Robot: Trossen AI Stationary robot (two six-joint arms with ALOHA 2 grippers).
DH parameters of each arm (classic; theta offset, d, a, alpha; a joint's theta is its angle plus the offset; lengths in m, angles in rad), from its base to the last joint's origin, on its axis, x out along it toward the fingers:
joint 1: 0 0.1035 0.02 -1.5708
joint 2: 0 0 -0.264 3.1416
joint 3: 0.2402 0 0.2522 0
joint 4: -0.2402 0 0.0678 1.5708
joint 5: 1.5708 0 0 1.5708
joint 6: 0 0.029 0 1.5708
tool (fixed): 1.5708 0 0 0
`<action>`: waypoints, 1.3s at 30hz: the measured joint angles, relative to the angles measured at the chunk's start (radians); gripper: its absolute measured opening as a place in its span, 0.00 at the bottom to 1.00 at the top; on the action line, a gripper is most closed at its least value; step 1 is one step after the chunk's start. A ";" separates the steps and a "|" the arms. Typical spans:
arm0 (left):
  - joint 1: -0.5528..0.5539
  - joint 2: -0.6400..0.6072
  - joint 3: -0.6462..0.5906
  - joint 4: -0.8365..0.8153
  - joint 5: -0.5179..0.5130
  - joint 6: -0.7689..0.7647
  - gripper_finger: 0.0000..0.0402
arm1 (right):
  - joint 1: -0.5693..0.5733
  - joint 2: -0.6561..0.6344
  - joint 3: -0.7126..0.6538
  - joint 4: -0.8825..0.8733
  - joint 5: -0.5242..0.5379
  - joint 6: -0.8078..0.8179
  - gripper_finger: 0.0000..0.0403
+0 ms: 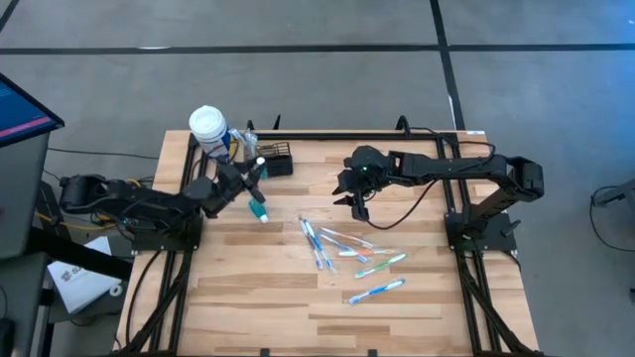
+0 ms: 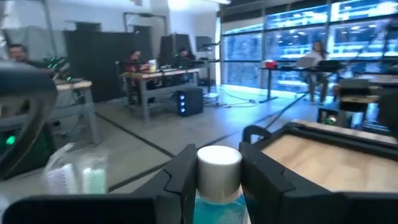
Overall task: Pick & Place toothbrushing station
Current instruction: Put the bottom blue mouthwash into the black wire organizer
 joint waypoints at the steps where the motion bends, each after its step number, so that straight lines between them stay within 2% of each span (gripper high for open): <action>1: 0.013 0.013 0.000 0.012 -0.002 -0.013 0.22 | 0.001 0.000 0.000 0.000 0.000 -0.008 0.32; 6: 0.057 0.132 0.000 0.123 -0.005 -0.063 0.22 | 0.000 0.000 0.000 0.001 0.000 -0.022 0.32; 12: 0.067 0.308 0.008 0.326 -0.096 -0.051 0.22 | 0.000 0.000 0.000 0.001 0.000 -0.025 0.32; 21: 0.067 0.520 0.118 0.409 -0.181 0.034 0.22 | 0.000 0.000 0.000 0.000 0.000 -0.049 0.32; 28: 0.072 0.526 0.158 0.429 -0.188 0.101 0.22 | 0.000 0.000 0.000 -0.005 0.000 -0.051 0.32; 34: 0.080 0.526 0.148 0.427 -0.283 0.100 0.22 | 0.000 0.000 0.000 -0.007 0.000 -0.051 0.32; 39: 0.109 0.536 0.142 0.430 -0.281 0.028 0.22 | 0.000 0.000 0.000 -0.007 0.000 -0.051 0.32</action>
